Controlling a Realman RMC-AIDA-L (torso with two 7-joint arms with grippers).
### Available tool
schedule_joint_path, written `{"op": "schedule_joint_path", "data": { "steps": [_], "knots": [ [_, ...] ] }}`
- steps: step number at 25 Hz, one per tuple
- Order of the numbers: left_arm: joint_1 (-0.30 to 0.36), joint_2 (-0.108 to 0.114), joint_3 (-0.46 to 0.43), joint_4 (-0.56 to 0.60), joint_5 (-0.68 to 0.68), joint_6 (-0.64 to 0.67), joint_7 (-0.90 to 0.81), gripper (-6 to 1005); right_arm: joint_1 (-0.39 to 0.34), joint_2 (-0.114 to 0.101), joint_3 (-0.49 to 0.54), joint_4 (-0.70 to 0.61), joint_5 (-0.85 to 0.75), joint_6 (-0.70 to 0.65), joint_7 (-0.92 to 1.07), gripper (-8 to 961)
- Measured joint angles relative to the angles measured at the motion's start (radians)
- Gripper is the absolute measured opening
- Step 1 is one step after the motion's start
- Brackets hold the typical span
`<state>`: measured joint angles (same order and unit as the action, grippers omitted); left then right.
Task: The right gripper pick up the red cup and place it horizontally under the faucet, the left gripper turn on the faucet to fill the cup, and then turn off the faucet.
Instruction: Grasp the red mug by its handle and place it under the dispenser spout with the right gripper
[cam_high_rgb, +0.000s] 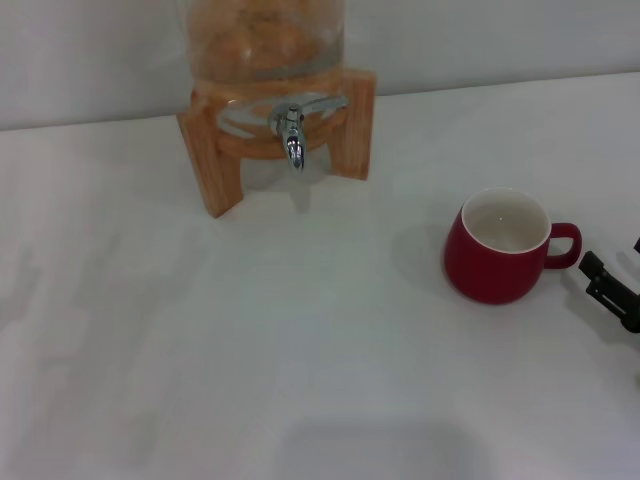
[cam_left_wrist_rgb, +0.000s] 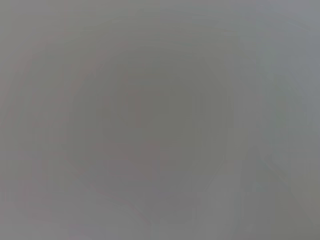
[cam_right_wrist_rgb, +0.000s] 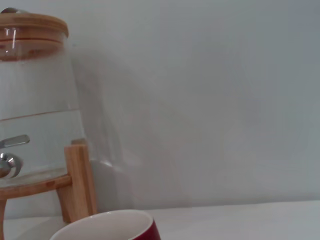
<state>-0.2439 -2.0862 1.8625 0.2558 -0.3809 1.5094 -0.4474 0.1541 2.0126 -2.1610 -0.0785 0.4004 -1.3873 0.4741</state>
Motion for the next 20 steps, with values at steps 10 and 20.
{"op": "schedule_joint_path", "data": {
  "steps": [10,20],
  "knots": [
    [-0.011,-0.001,0.002,-0.003,0.005,0.000,-0.005,865,0.018,0.000,-0.019,-0.013,0.000,0.065,-0.002,775],
    [-0.014,-0.002,0.004,-0.002,0.007,0.000,-0.005,865,0.038,0.000,-0.020,-0.015,0.000,0.075,-0.007,767]
  ]
}}
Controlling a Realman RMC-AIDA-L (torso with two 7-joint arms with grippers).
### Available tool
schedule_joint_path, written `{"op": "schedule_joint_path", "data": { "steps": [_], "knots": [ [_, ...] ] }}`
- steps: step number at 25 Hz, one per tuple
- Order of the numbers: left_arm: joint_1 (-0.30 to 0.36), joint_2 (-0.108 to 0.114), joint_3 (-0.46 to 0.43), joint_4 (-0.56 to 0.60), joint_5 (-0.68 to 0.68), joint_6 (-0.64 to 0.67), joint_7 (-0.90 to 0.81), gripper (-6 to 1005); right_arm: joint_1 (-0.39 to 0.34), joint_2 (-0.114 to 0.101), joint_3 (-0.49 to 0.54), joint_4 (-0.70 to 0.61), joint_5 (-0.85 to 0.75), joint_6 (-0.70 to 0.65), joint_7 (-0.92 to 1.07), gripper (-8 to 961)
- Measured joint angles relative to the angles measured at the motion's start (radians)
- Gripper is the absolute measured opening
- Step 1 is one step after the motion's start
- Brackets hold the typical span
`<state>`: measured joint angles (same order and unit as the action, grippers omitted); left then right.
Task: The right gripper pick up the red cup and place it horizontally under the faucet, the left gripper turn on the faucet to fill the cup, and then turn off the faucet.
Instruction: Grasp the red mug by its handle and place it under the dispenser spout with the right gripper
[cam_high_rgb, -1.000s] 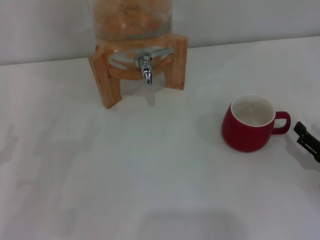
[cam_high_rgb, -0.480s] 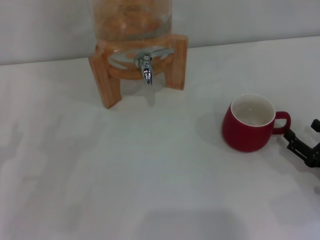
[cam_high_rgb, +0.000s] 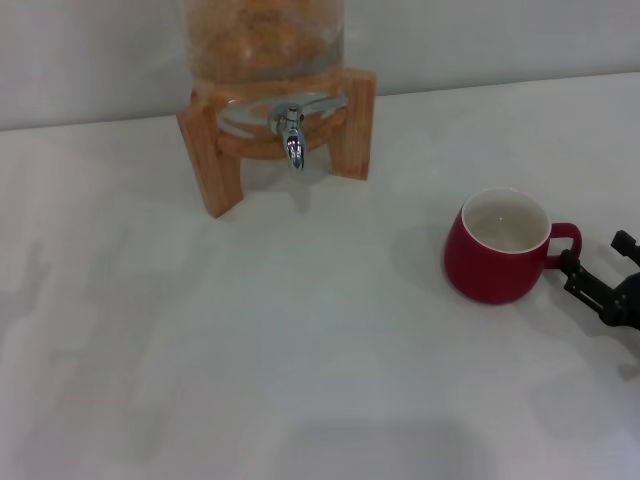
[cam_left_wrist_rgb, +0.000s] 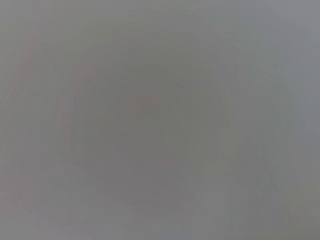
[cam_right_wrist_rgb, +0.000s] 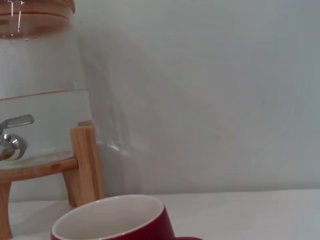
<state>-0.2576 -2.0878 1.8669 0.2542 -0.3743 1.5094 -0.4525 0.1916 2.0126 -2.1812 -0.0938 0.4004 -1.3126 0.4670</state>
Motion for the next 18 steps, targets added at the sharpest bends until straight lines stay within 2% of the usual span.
{"op": "schedule_joint_path", "data": {
  "steps": [18],
  "knots": [
    [-0.002,0.000,0.002,0.003,0.002,0.002,0.000,864,0.045,0.000,-0.002,-0.012,0.000,0.069,-0.014,752]
  ]
}}
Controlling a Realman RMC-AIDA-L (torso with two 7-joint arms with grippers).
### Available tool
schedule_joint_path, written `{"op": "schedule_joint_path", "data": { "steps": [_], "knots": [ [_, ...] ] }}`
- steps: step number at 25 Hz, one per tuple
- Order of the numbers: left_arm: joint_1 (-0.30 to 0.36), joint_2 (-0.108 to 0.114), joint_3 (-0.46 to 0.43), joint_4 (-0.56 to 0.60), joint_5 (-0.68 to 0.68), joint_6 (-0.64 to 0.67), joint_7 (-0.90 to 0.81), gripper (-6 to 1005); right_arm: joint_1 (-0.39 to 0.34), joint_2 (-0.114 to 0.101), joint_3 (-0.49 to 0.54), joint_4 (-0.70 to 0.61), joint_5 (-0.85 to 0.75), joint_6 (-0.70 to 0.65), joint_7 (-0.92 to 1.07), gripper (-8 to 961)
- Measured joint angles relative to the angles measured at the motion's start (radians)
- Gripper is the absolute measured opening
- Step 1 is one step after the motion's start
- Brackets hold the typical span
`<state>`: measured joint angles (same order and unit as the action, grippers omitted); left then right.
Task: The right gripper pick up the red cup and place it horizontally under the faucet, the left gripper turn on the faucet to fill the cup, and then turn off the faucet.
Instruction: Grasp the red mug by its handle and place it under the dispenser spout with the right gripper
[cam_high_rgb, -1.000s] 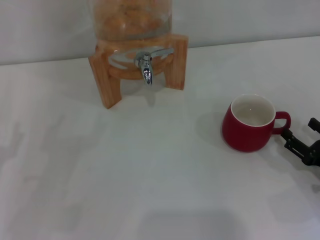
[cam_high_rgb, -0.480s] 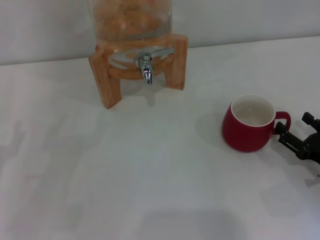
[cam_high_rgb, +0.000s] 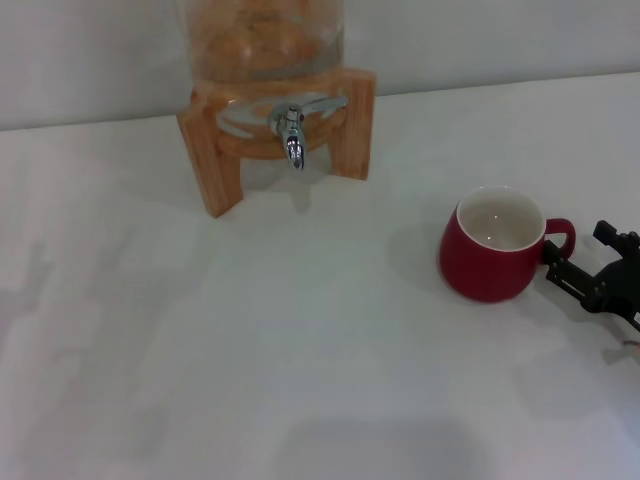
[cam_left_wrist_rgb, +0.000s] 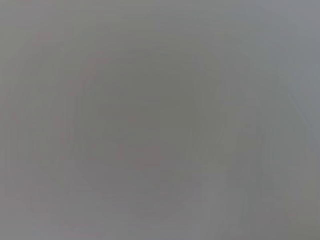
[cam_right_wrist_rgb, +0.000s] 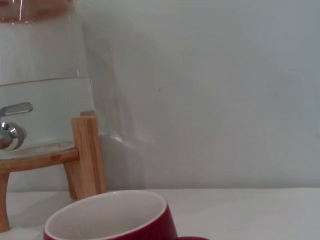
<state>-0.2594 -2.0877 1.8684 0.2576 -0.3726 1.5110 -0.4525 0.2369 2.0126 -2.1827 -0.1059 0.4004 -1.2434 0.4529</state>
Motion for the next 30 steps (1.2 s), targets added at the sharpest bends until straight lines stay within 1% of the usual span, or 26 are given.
{"op": "schedule_joint_path", "data": {
  "steps": [14,20,30],
  "knots": [
    [-0.001,0.002,0.000,0.000,0.000,0.000,0.000,864,0.011,0.000,0.002,0.000,0.000,0.012,-0.001,740],
    [-0.001,0.001,0.000,-0.001,0.000,0.000,0.000,863,0.012,0.000,0.002,0.000,0.000,0.013,-0.001,652],
    [-0.001,0.000,0.010,-0.004,0.000,0.001,0.000,863,0.012,0.000,0.001,0.000,0.000,0.013,0.002,535]
  ]
}}
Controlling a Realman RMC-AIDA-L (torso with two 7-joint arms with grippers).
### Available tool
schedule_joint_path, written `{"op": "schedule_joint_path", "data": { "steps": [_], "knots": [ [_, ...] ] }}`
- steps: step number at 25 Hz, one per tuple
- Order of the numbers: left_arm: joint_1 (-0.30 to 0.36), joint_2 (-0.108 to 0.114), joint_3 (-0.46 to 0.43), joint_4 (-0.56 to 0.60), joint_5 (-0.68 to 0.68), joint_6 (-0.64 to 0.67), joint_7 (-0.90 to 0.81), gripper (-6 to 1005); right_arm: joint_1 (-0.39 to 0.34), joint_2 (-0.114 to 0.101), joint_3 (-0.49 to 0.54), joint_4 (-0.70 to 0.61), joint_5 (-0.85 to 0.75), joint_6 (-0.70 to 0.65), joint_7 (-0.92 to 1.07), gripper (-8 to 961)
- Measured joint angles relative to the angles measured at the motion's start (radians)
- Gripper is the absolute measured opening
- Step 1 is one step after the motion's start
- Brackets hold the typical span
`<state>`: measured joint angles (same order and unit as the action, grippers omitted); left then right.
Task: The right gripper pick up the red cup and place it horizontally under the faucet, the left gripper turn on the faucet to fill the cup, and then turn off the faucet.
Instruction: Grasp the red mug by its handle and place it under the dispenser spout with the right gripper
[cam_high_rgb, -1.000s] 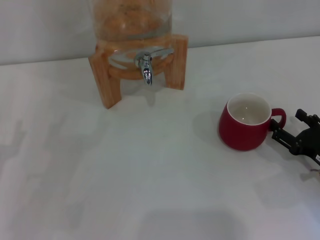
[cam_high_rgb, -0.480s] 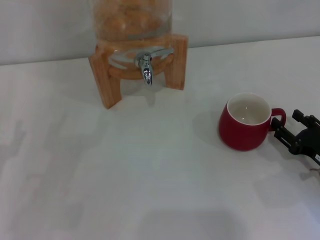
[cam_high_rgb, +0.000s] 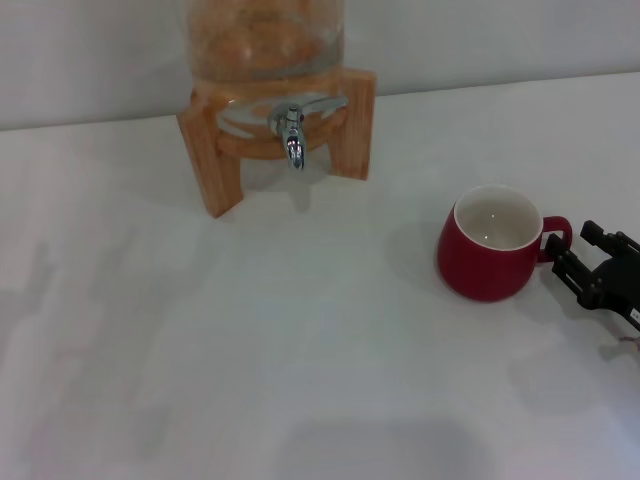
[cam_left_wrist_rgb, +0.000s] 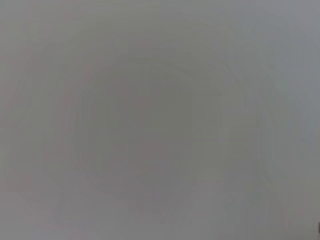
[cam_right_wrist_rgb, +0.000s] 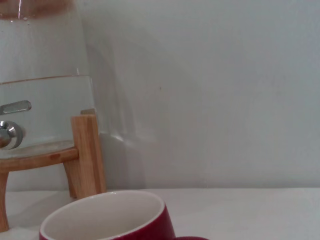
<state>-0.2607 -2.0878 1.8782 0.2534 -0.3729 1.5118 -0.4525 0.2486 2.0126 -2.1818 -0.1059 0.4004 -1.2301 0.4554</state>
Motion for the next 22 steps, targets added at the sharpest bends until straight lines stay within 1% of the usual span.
{"op": "schedule_joint_path", "data": {
  "steps": [6,19,22],
  "knots": [
    [0.000,0.000,0.004,0.000,0.000,0.001,0.000,863,0.007,0.000,-0.001,0.000,-0.011,0.000,0.003,514],
    [0.001,0.000,0.004,0.000,0.000,0.007,0.000,862,0.022,0.000,-0.015,-0.002,-0.012,0.001,0.005,507],
    [0.001,0.000,0.004,0.000,0.000,0.007,0.000,862,0.023,0.000,-0.011,-0.002,-0.011,0.006,0.005,459]
  ]
}}
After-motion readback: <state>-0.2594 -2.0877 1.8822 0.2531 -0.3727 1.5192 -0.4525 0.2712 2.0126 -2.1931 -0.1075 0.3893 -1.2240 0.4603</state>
